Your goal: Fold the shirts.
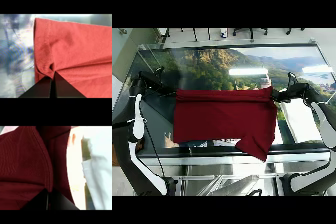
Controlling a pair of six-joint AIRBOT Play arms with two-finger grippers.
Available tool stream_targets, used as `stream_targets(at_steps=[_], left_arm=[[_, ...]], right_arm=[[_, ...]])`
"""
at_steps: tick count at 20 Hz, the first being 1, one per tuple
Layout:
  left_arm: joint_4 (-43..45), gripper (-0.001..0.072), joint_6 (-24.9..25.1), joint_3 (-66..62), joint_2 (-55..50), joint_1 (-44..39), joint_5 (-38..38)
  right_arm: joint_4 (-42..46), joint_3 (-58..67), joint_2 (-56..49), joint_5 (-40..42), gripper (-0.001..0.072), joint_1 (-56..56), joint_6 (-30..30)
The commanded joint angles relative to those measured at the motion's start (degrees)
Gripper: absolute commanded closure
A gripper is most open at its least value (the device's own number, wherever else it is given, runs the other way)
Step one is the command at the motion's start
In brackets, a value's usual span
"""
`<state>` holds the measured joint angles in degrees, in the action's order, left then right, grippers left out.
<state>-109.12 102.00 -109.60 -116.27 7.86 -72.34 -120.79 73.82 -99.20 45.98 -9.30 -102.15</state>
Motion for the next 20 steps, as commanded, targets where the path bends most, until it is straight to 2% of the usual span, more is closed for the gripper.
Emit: stream_targets(at_steps=[1, 2, 3, 4, 6, 9, 11, 13, 15, 16, 17, 20], left_arm=[[-0.8, 0.0652, 0.0, -0.1, 0.0, -0.7, -1.0], [-1.2, 0.0419, 0.0, -0.1, 0.0, -0.8, -1.7], [-2.2, 0.0203, 0.0, -0.1, 0.0, -1.0, -2.8], [-1.8, 0.0148, -0.1, -0.1, 0.5, -1.1, -4.4], [-1.4, 0.0148, -0.2, -0.1, 2.6, 0.1, -8.8], [-1.4, 0.0158, -3.7, 0.5, 7.6, 4.9, -17.9], [-1.4, 0.0158, -4.0, 8.4, 13.1, 8.4, -20.7], [-1.9, 0.0158, -2.8, 25.4, 21.0, 11.0, -17.2], [-2.1, 0.0157, 0.8, 42.8, 27.6, 12.2, -11.5], [-2.1, 0.0157, 2.2, 49.5, 29.7, 12.4, -9.2], [-2.1, 0.0157, 3.0, 54.6, 31.3, 12.4, -6.8], [-6.5, 0.0157, 6.2, 62.8, 33.2, 12.4, -1.2]], right_arm=[[-4.4, 0.1, 0.1, -0.1, 0.0585, 0.0, 0.0], [-5.9, 0.1, 0.5, 0.0, 0.0433, 0.0, 0.0], [-7.0, 0.2, 1.4, 0.6, 0.0354, -0.2, 0.0], [-7.3, 0.5, 2.5, 2.4, 0.0344, -0.6, 0.0], [-6.9, 2.0, 6.3, 9.2, 0.0345, -3.0, 0.0], [-4.8, 1.5, 15.1, 21.9, 0.0346, -8.3, 0.0], [-0.7, -5.2, 23.3, 27.4, 0.0346, -10.9, -0.4], [-1.0, -18.0, 32.5, 27.7, 0.0345, -13.7, -0.4], [-1.8, -30.0, 40.0, 28.4, 0.034, -16.9, -0.4], [-2.2, -34.5, 42.7, 29.3, 0.0297, -18.1, -0.4], [-2.4, -38.4, 44.9, 30.0, 0.0195, -19.2, -0.4], [-2.6, -45.6, 47.5, 30.2, 0.0195, -19.7, -0.5]])
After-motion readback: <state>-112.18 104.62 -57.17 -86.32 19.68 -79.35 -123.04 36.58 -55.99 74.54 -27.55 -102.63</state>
